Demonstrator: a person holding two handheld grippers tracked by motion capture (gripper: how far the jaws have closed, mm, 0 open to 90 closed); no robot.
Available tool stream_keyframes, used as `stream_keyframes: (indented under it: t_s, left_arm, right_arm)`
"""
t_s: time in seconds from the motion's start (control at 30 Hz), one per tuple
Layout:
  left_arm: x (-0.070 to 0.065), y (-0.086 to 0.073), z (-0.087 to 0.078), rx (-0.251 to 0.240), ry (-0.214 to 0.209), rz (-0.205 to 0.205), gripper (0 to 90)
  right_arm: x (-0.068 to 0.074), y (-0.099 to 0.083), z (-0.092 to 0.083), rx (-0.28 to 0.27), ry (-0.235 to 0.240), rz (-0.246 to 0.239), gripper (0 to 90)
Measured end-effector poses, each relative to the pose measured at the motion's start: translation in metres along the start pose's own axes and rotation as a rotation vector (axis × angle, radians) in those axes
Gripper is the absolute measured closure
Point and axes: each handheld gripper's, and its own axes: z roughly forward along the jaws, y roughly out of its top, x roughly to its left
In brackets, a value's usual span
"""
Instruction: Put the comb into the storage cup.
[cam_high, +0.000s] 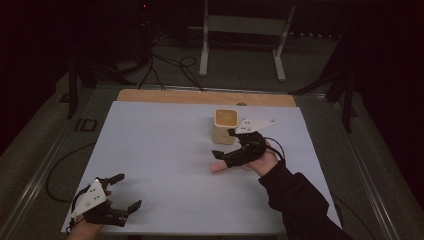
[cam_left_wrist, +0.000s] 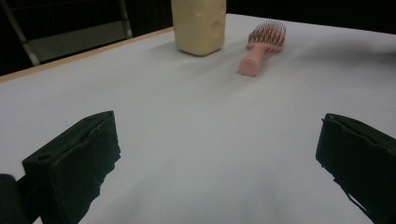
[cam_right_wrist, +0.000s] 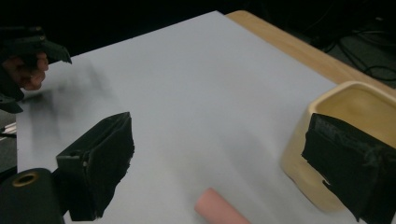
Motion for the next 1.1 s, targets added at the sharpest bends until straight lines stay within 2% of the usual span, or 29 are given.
stream_keyframes:
  t_s: [0.1, 0.2, 0.27, 0.33, 0.4, 0.47, 0.6, 0.73, 0.83, 0.87, 1.0, 1.1]
  left_arm:
    - [0.0, 0.0, 0.0, 0.001, 0.0, -0.001, 0.0]
    - [0.0, 0.0, 0.0, -0.003, 0.0, -0.002, 0.0]
    - [0.0, -0.001, 0.0, -0.001, 0.0, -0.002, 0.0]
    - [0.0, 0.0, 0.0, 0.0, 0.002, 0.001, 0.0]
    - [0.0, 0.0, -0.001, -0.003, 0.002, 0.001, 0.0]
    - [0.0, -0.001, -0.001, -0.002, 0.001, -0.001, 0.0]
    - [0.0, -0.001, -0.001, -0.004, -0.001, -0.003, 0.0]
    - [0.0, -0.001, 0.0, -0.002, -0.003, -0.002, 0.0]
    - [0.0, -0.001, 0.0, 0.0, -0.003, -0.006, 0.0]
    - [0.0, -0.001, 0.0, 0.0, -0.002, -0.005, 0.0]
    - [-0.001, -0.001, 0.0, 0.002, -0.007, -0.004, 0.0]
    - [-0.001, -0.001, 0.0, 0.005, -0.009, -0.001, 0.0]
  right_arm:
    - [-0.001, 0.0, 0.009, 0.017, 0.012, -0.001, 8.2]
    - [-0.003, -0.002, 0.019, 0.037, 0.026, 0.019, 8.5]
    - [-0.003, -0.004, 0.026, 0.058, 0.015, 0.01, 8.7]
    - [-0.004, -0.006, 0.032, 0.073, 0.021, 0.011, 15.0]
    - [-0.004, -0.009, 0.038, 0.097, 0.013, -0.007, 19.7]
    - [-0.006, -0.014, 0.044, 0.109, 0.023, 0.01, 25.4]
    - [-0.009, -0.025, 0.058, 0.161, -0.009, 0.011, 37.3]
    - [-0.014, -0.034, 0.068, 0.196, -0.003, 0.026, 46.2]
    - [-0.016, -0.038, 0.075, 0.228, -0.026, 0.031, 52.6]
    - [-0.017, -0.04, 0.077, 0.24, -0.036, 0.03, 57.2]
    - [-0.014, -0.046, 0.086, 0.302, -0.077, -0.006, 68.2]
    - [-0.016, -0.048, 0.09, 0.316, -0.105, -0.013, 75.8]
